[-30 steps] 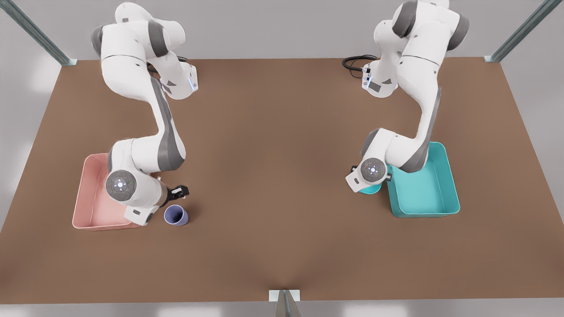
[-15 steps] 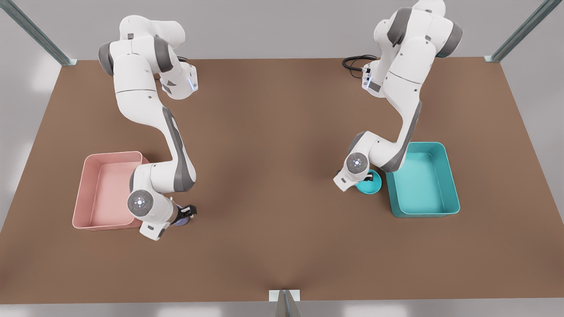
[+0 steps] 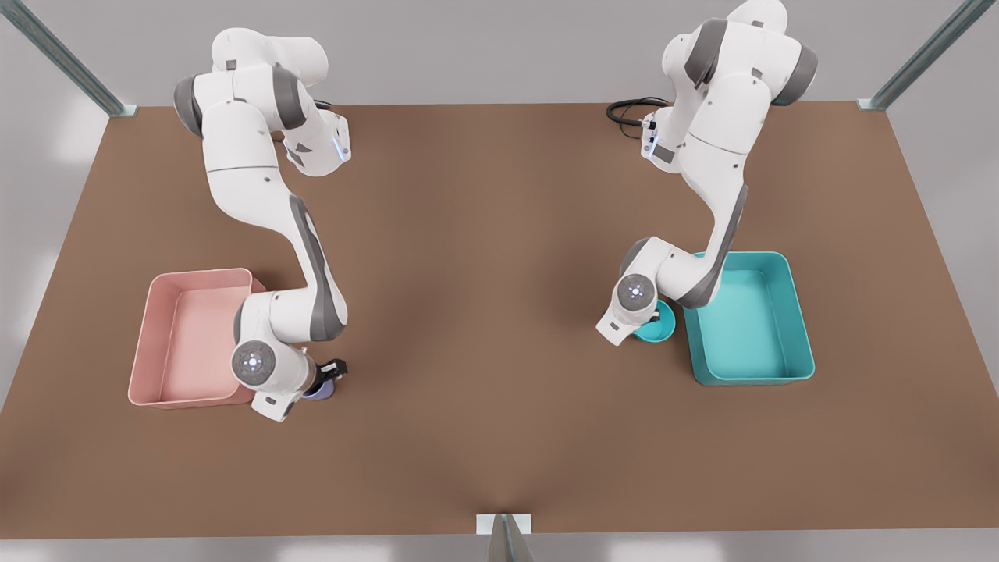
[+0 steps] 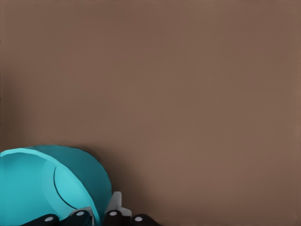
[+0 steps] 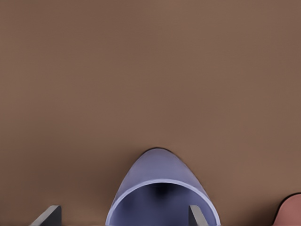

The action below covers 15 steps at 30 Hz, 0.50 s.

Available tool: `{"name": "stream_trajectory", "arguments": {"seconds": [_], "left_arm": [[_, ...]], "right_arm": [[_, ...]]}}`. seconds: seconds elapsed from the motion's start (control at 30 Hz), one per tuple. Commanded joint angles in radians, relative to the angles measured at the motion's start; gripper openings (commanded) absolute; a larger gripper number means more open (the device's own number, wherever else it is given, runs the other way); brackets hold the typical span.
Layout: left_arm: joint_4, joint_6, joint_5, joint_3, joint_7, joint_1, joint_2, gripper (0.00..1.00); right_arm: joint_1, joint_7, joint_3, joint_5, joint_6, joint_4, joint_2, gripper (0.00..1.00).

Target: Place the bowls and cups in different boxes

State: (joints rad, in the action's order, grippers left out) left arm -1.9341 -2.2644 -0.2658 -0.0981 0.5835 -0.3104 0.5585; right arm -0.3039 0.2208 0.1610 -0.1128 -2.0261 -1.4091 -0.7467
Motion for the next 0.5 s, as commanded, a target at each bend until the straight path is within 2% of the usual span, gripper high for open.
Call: {"name": "stream_trajectory", "arguments": {"seconds": [0.0, 0.2, 0.23, 0.27, 0.33, 0.4, 0.47], "left_arm": [[0.003, 0.005, 0.007, 0.000, 0.139, -0.009, -0.017, 0.21], [0.078, 0.313, 0.002, 0.035, 0.137, -0.009, -0.198, 0.21], [0.107, 0.348, -0.010, 0.041, 0.136, 0.023, -0.213, 0.21], [0.145, 0.367, -0.020, 0.046, 0.111, 0.080, -0.213, 0.21], [0.149, 0.356, -0.021, 0.098, 0.033, 0.105, -0.213, 0.21], [0.144, 0.290, -0.015, 0.141, 0.035, 0.125, -0.200, 0.21], [0.133, 0.280, -0.010, 0.159, 0.007, 0.157, -0.181, 0.21]], "right_arm": [[0.000, 0.014, 0.000, -0.001, 0.000, -0.001, -0.006, 1.00], [-0.003, 0.014, 0.000, -0.001, -0.002, -0.010, -0.030, 0.99], [-0.001, 0.014, 0.000, -0.001, -0.002, -0.010, -0.033, 0.90], [-0.001, 0.015, 0.000, -0.001, 0.000, -0.010, -0.036, 0.72], [-0.001, 0.029, 0.000, -0.001, -0.002, -0.010, -0.037, 0.55], [-0.001, 0.031, 0.000, -0.001, 0.000, -0.010, -0.040, 0.46], [-0.001, 0.038, 0.000, -0.001, 0.000, -0.005, -0.039, 0.23]]}}
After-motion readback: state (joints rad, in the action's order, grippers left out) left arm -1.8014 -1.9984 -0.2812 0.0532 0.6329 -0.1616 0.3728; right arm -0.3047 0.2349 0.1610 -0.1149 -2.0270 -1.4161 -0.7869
